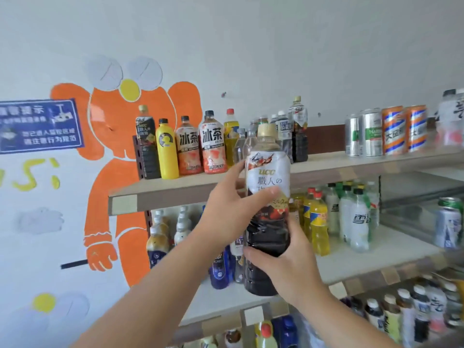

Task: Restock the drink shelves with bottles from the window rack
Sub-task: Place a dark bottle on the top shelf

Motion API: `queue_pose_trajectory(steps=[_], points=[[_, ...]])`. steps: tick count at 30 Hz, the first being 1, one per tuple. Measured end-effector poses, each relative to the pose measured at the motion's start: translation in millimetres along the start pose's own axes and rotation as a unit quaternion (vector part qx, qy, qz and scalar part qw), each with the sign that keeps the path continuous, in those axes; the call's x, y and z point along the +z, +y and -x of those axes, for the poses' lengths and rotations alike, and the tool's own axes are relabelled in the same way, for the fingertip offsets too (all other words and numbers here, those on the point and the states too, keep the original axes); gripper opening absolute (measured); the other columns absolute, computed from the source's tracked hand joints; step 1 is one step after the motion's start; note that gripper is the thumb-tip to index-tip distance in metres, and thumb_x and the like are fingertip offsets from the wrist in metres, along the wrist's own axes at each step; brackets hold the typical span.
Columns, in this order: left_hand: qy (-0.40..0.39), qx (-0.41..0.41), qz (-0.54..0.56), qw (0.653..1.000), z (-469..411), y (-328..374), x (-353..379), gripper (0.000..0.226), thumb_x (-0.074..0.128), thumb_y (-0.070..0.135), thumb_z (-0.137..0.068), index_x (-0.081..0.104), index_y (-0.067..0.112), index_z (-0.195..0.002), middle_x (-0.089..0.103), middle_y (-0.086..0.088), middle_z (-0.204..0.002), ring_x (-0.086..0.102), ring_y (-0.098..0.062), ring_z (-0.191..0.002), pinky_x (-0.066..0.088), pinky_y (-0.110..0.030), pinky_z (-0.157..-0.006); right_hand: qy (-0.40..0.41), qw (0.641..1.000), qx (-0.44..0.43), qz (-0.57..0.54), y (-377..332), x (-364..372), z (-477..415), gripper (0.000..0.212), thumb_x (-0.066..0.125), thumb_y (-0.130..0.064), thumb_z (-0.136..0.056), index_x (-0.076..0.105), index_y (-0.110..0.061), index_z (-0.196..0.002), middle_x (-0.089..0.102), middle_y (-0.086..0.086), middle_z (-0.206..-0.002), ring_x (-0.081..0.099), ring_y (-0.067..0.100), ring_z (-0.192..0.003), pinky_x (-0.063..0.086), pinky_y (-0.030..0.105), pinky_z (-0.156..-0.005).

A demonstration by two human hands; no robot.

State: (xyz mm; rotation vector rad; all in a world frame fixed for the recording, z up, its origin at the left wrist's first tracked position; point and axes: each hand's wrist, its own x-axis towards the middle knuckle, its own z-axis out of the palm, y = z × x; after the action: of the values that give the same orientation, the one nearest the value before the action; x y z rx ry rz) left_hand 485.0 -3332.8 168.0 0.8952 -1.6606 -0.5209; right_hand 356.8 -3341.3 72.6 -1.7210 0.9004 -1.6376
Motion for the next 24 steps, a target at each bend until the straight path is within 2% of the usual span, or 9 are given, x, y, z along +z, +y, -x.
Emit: queue_pose_trajectory(steps=[4,7,10,12,15,16,20,22,24], points=[[0.041,0.009,-0.003,0.999,-33.5,5.7,1.7,0.035,0.072,0.028,-0.090,0.049,0.051,-0.103,0.065,0.030,-0.075,0.060,0.024,-0.068,0.045,-0.002,-0.053,-0.028,0.999,-0.022,-0.030,0.2,-1.9,-45.4,0.062,0.093,-0.020,-0.063,0.060,-0.035,-0.113,0.073,-0.017,-0.098,0.070,0.002,-0.091,0.057,0.021,-0.073],[0.058,0.002,0.004,0.998,-52.5,3.0,6.1,0.036,0.069,0.033,-0.090,0.045,0.047,-0.112,0.053,0.033,-0.081,0.052,0.032,-0.065,0.044,-0.005,-0.055,-0.051,0.998,-0.026,-0.033,2.6,-8.6,-71.0,0.060,0.094,-0.023,-0.062,0.061,-0.037,-0.110,0.072,-0.020,-0.096,0.070,0.000,-0.088,0.054,0.014,-0.069],[0.083,0.006,0.011,0.996,-71.3,-1.7,14.0,0.030,0.068,0.032,-0.092,0.046,0.045,-0.107,0.064,0.037,-0.076,0.057,0.028,-0.071,0.045,-0.007,-0.060,-0.069,0.997,-0.028,-0.025,7.1,-15.0,-92.0,0.055,0.093,-0.029,-0.061,0.060,-0.046,-0.103,0.072,-0.023,-0.094,0.069,-0.001,-0.086,0.054,0.017,-0.070],[0.104,0.015,0.007,0.994,-82.5,-5.9,18.1,0.025,0.068,0.028,-0.092,0.052,0.045,-0.103,0.071,0.031,-0.082,0.066,0.015,-0.077,0.052,-0.010,-0.065,-0.075,0.996,-0.031,-0.026,9.1,-18.3,-103.3,0.051,0.091,-0.032,-0.062,0.060,-0.049,-0.100,0.072,-0.025,-0.093,0.069,-0.003,-0.085,0.054,0.019,-0.071],[0.124,0.022,-0.013,0.992,-89.1,-5.1,23.2,0.038,0.070,0.034,-0.091,0.057,0.031,-0.126,0.076,0.006,-0.101,0.074,-0.010,-0.091,0.060,-0.039,-0.084,-0.082,0.995,-0.042,-0.031,10.6,-21.4,-112.4,0.049,0.091,-0.034,-0.064,0.061,-0.045,-0.101,0.072,-0.025,-0.093,0.068,-0.004,-0.085,0.051,0.014,-0.069],[0.125,0.025,-0.018,0.992,-90.9,-5.3,23.1,0.045,0.070,0.036,-0.090,0.055,0.026,-0.131,0.076,0.003,-0.102,0.074,-0.013,-0.092,0.060,-0.042,-0.085,-0.085,0.995,-0.043,-0.035,10.2,-22.3,-114.0,0.049,0.091,-0.034,-0.064,0.061,-0.044,-0.102,0.072,-0.025,-0.093,0.068,-0.004,-0.085,0.051,0.014,-0.069],[0.128,0.030,-0.025,0.991,-93.1,-4.3,17.4,0.049,0.069,0.034,-0.090,0.055,0.019,-0.135,0.077,0.000,-0.101,0.075,-0.014,-0.090,0.061,-0.031,-0.077,-0.089,0.993,-0.054,-0.045,8.4,-20.0,-117.7,0.050,0.091,-0.033,-0.065,0.060,-0.044,-0.104,0.072,-0.025,-0.095,0.068,-0.005,-0.086,0.050,0.009,-0.066],[0.125,0.032,-0.034,0.991,-95.0,-4.4,9.6,0.050,0.070,0.037,-0.089,0.056,0.020,-0.134,0.077,0.000,-0.102,0.075,-0.015,-0.092,0.060,-0.034,-0.081,-0.083,0.994,-0.061,-0.046,7.1,-14.2,-119.0,0.053,0.091,-0.034,-0.065,0.060,-0.044,-0.106,0.072,-0.025,-0.097,0.067,-0.006,-0.090,0.051,0.009,-0.071],[0.134,0.027,-0.047,0.989,-94.9,-2.8,-2.0,0.067,0.074,0.051,-0.082,0.052,0.023,-0.140,0.076,0.002,-0.108,0.073,-0.015,-0.098,0.058,-0.037,-0.088,-0.086,0.993,-0.064,-0.052,4.4,-5.8,-118.9,0.055,0.091,-0.033,-0.065,0.059,-0.043,-0.108,0.072,-0.023,-0.098,0.068,-0.004,-0.091,0.053,0.017,-0.077]])
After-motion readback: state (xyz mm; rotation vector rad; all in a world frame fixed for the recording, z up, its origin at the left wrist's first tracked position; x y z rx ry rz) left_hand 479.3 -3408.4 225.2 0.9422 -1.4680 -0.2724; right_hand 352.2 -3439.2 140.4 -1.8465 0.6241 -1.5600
